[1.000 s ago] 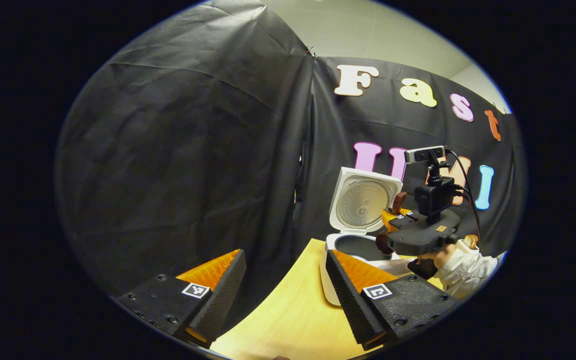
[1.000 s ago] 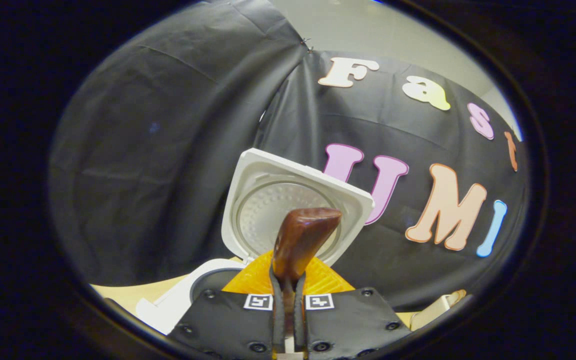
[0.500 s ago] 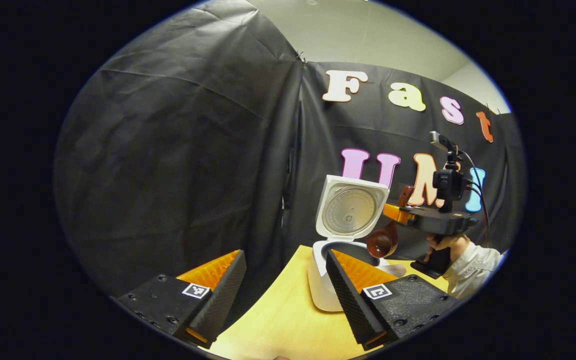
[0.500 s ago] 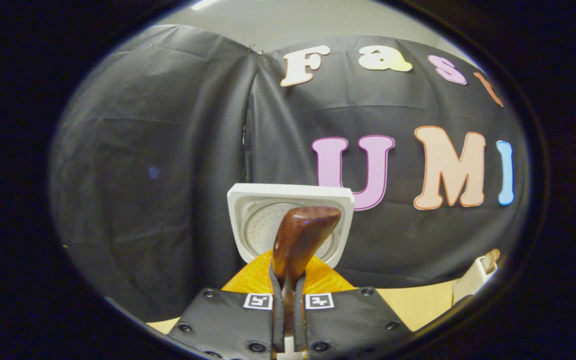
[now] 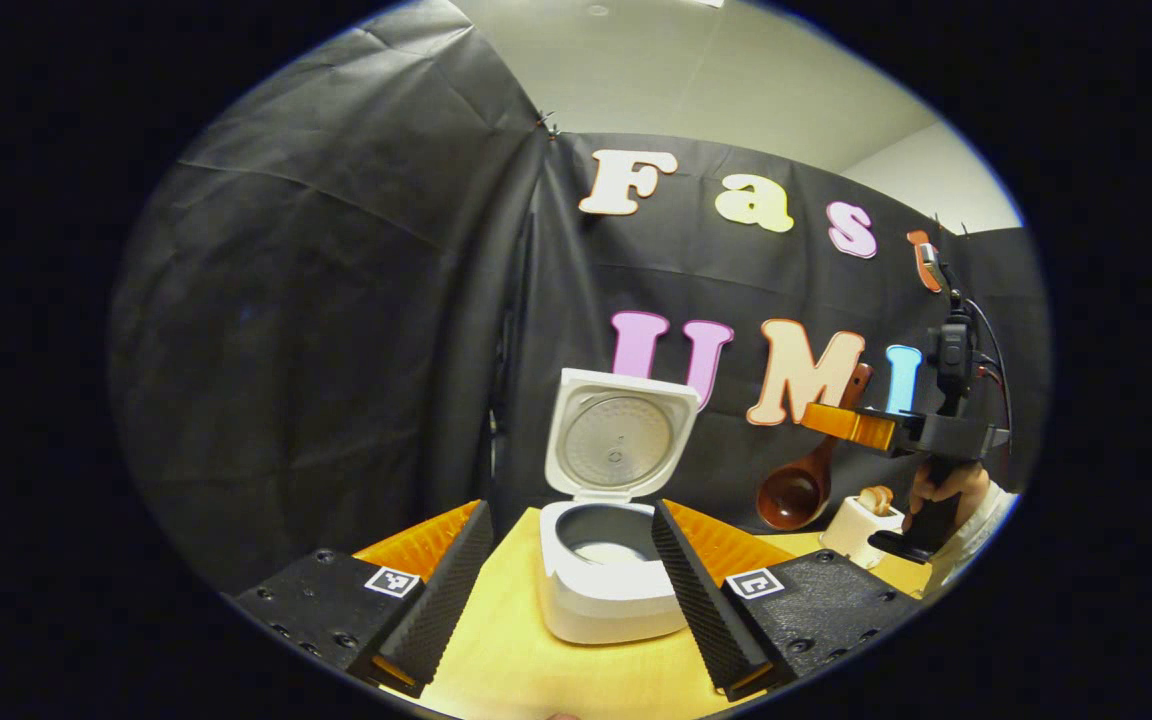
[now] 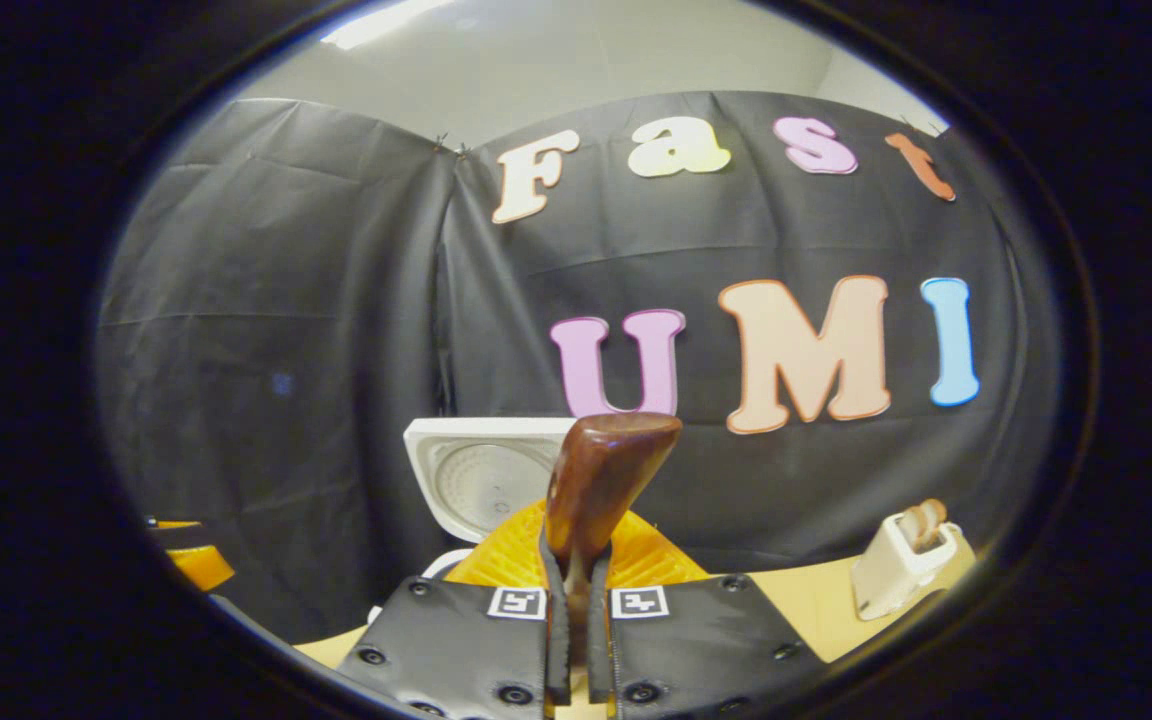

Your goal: Close the left gripper, press the button to open the rice cooker; take a wooden spoon from the chopstick holder with the right hand, scoop a spoonful of rice and pour it into the rice cooker, then put the wooden spoon back into the chopstick holder.

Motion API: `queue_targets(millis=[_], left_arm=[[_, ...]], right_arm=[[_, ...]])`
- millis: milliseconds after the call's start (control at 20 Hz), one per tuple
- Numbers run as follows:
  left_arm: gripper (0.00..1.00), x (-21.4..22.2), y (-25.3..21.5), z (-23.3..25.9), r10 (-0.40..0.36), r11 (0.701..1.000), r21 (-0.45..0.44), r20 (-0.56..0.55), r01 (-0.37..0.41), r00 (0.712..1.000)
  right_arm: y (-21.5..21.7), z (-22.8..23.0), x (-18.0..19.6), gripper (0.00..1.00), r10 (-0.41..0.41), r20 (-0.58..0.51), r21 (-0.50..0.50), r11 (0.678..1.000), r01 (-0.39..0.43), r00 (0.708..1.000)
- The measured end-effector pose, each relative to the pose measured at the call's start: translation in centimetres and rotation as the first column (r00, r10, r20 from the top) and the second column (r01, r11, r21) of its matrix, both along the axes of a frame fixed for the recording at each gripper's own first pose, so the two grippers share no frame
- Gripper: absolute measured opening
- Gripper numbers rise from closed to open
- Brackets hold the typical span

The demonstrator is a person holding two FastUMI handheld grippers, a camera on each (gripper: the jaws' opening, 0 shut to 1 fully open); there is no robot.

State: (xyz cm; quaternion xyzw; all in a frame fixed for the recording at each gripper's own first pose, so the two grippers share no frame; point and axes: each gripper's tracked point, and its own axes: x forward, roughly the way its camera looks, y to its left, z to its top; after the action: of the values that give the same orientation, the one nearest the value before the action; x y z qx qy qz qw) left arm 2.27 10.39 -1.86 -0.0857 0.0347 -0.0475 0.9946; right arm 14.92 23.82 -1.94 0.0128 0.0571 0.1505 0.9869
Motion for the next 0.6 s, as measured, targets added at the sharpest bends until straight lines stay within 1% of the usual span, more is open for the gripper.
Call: queue_targets(millis=[50,100,150,200,300,350,400,500,550,600], left_arm=[[0.95,0.3,-1.1,0.4,-0.018,1.000,0.004,0.009,0.018,1.000],[0.92,0.6,-2.0,0.8,-0.033,0.999,0.011,0.018,0.032,0.999],[0.95,0.8,-2.8,1.2,-0.045,0.999,0.017,0.029,0.044,0.999],[0.93,1.0,-3.6,1.6,-0.054,0.998,0.019,0.039,0.053,0.998],[0.94,1.4,-5.4,2.1,-0.076,0.997,0.014,0.051,0.075,0.996],[0.94,1.8,-6.2,2.3,-0.085,0.996,0.014,0.054,0.084,0.995],[0.92,2.0,-6.9,2.5,-0.095,0.995,0.016,0.059,0.094,0.994],[0.92,2.2,-8.5,3.0,-0.117,0.993,0.021,0.066,0.116,0.991],[0.93,2.1,-9.3,3.3,-0.128,0.992,0.020,0.073,0.127,0.989],[0.93,2.3,-10.1,3.8,-0.140,0.990,0.021,0.083,0.139,0.987]], right_arm=[[-1.7,0.3,-0.4,0.07,-0.024,0.003,-0.004,1.000,0.024,1.000],[-3.6,0.4,-0.9,0.07,-0.049,0.006,-0.013,0.999,0.049,0.999],[-5.3,0.4,-1.3,0.07,-0.069,0.009,-0.024,0.997,0.070,0.998],[-6.8,0.4,-2.0,0.08,-0.088,0.007,-0.035,0.996,0.088,0.996],[-9.7,0.1,-3.0,0.08,-0.122,-0.005,-0.044,0.992,0.122,0.993],[-11.4,0.5,-2.8,0.08,-0.142,-0.010,-0.042,0.989,0.142,0.990],[-13.1,0.7,-3.1,0.10,-0.163,-0.012,-0.039,0.986,0.163,0.987],[-16.3,0.7,-4.0,0.10,-0.206,-0.017,-0.035,0.978,0.205,0.978],[-17.9,0.7,-4.5,0.08,-0.227,-0.021,-0.034,0.973,0.226,0.974],[-19.6,0.7,-4.9,0.10,-0.250,-0.025,-0.036,0.968,0.249,0.968]])
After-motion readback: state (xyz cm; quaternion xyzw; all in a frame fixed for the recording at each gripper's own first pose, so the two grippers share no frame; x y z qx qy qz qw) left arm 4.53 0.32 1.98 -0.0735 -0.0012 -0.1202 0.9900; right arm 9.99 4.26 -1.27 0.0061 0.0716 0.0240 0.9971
